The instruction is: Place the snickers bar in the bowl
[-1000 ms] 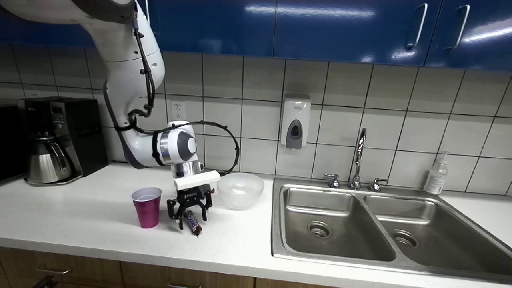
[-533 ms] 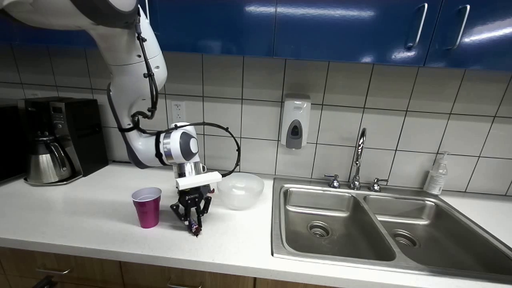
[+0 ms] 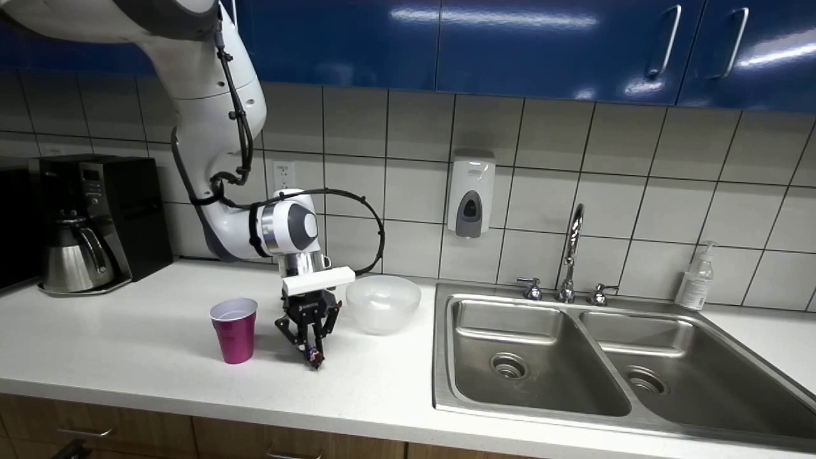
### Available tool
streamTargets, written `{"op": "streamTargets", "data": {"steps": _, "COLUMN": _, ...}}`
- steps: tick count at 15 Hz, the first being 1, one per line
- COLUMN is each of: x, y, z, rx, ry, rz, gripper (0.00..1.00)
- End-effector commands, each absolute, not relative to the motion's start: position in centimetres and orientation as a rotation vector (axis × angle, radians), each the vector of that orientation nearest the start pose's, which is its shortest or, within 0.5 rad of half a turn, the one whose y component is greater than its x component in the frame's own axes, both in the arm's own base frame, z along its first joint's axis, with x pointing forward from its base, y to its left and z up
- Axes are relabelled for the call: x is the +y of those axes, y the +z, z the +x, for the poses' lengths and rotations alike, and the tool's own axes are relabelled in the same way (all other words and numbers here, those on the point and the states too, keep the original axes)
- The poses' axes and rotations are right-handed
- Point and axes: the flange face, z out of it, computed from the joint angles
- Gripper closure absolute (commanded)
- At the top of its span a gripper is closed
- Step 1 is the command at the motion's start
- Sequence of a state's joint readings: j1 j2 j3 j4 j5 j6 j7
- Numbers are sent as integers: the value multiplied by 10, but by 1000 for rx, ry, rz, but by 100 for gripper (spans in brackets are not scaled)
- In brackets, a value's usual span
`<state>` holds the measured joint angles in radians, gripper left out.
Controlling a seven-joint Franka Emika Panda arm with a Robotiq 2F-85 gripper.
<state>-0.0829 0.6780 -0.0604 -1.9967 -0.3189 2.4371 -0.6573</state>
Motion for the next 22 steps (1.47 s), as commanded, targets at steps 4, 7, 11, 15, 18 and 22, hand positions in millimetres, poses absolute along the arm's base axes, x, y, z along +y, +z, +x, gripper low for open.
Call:
{"op": "streamTargets", "data": {"steps": 4, "x": -84, "y": 158, "z": 570, "rx": -1256, "ry": 272, "rz": -3038, "gripper": 94}}
{"op": "streamTargets", "data": {"steps": 7, "x": -83, "y": 180, "z": 573, "rx": -1257, "ry": 174, "rz": -3062, "gripper": 94}}
{"op": "streamTargets", "data": {"steps": 11, "x": -83, "y": 202, "z": 577, "rx": -1246, "ry": 78, "rz": -3088, "gripper": 94}}
{"op": "streamTargets", "data": {"steps": 15, "x": -90, "y": 222, "z": 581, "rx": -1200, "ry": -6, "rz": -3121, "gripper": 94}}
{"op": "streamTargets", "data": {"steps": 18, "x": -107, "y": 235, "z": 586, "rx": -1097, "ry": -77, "rz": -3173, "gripper": 94}}
{"op": "streamTargets", "data": {"steps": 22, "x": -135, "y": 246, "z": 594, "rx": -866, "ry": -235, "rz": -3268, "gripper": 94}}
